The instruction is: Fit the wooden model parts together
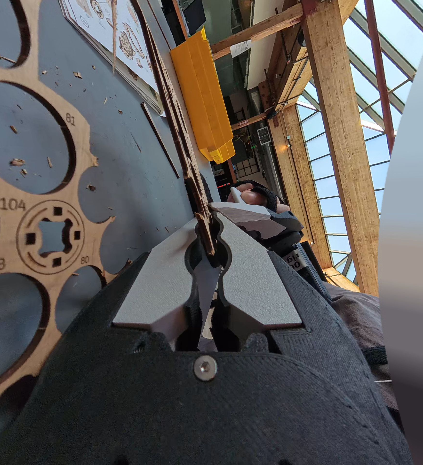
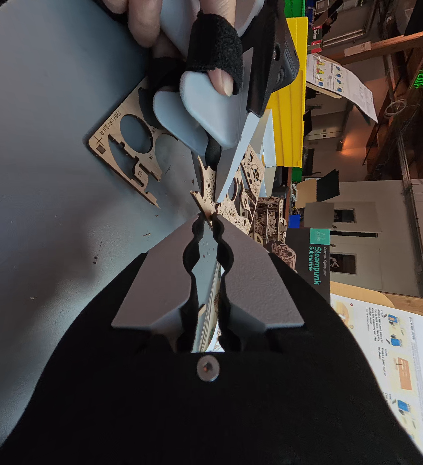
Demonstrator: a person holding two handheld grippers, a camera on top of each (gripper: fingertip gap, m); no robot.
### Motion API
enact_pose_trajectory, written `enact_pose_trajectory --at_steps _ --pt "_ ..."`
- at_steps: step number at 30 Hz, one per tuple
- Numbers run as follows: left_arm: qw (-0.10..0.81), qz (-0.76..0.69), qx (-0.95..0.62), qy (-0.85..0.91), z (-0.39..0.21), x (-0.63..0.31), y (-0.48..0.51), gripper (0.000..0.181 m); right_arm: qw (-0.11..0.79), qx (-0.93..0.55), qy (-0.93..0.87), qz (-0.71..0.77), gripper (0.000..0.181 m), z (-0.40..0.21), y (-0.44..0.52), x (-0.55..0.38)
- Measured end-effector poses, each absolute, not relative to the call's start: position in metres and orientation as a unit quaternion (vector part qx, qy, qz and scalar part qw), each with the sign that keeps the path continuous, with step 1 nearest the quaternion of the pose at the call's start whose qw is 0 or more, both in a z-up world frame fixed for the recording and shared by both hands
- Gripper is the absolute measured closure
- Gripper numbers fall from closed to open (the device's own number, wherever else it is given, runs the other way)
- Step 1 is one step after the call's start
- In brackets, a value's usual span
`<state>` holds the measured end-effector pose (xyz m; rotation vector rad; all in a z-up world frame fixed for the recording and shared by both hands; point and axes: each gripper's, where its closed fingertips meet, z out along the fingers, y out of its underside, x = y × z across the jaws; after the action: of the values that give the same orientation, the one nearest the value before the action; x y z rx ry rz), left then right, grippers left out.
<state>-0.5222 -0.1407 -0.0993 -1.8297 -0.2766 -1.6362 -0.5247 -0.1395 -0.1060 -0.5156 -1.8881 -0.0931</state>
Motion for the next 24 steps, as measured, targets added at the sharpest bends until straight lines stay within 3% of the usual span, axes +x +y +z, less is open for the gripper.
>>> enact_pose_trajectory --at_steps 16,24 --pt "0.324 -0.617 -0.708 -0.112 -0.1051 -0.5225 -0.1387 0.18 0.531 -0.244 -0.812 0.007 0.174 -0.1107 -0.1409 -0.5251" --pt "0.332 -0.603 -0.718 -0.104 -0.1063 -0.5214 -0.1392 0.18 0.455 -0.323 -0.827 0.066 0.173 -0.1137 -0.1425 -0.5245"
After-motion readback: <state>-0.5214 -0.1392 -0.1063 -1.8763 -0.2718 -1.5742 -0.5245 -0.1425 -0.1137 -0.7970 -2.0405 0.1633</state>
